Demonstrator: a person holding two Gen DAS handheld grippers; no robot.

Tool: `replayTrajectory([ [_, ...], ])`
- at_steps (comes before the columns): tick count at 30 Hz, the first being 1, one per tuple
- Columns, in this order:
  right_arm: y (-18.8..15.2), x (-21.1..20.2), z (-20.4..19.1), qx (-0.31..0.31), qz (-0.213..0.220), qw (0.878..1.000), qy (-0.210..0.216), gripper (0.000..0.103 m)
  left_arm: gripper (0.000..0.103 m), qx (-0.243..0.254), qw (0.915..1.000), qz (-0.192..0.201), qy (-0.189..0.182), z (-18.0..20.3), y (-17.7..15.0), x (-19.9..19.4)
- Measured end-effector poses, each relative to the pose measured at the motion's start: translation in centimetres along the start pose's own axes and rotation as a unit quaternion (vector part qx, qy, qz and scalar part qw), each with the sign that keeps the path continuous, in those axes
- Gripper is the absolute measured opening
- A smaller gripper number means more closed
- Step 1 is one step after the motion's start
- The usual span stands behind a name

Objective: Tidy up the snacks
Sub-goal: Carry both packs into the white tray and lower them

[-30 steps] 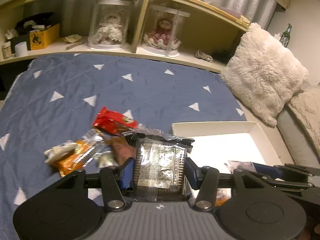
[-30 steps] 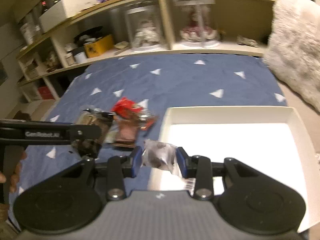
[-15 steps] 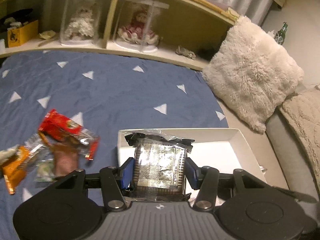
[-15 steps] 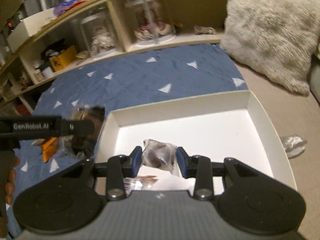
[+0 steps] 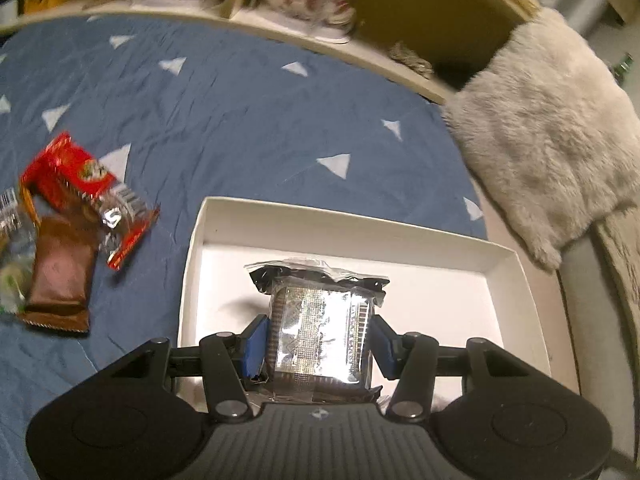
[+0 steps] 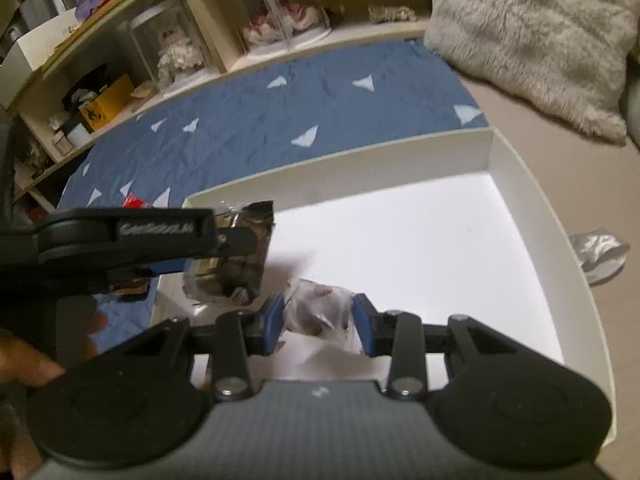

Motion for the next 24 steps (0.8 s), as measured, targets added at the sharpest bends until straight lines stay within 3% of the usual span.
replayTrajectory([
  [11, -0.2, 2.6, -0.2, 0.000, -0.051, 0.999, 0.009, 0.044, 0.055, 0.015, 0.9997, -0.009, 0.014, -0.5, 0.2, 1.8],
  [17, 0.3, 3.1, 0.0, 0.010, -0.045, 0.999, 0.009, 0.045, 0.056, 0.037, 0.9991, -0.003, 0.021, -0.4, 0.7, 2.2],
  [20, 0.5, 3.1, -0.2, 0.012, -0.042, 0.999, 0.012, 0.048, 0.063, 0.045, 0.9988, -0.013, 0.012, -0.1, 0.8, 2.2],
  [22, 0.4, 3.1, -0.2, 0.012, -0.045, 0.999, 0.002, 0.059, 0.068, 0.049, 0.9987, -0.013, 0.008, 0.0, 0.8, 1.9],
  [24, 0.4, 3.1, 0.1, 0.017, -0.048, 0.999, -0.005, 0.063, 0.069, 0.055, 0.9984, -0.012, 0.006, 0.2, 0.8, 1.5],
])
Point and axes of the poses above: each gripper's, at about its wrist camera, not at the fingertips, and x roughly the way its jaws point, z to its right, y to its top, the point moved 4 cm from there along x, roughly the way its jaws point, and after that the axes turned 8 degrees about -y, right-handed, at the moved point
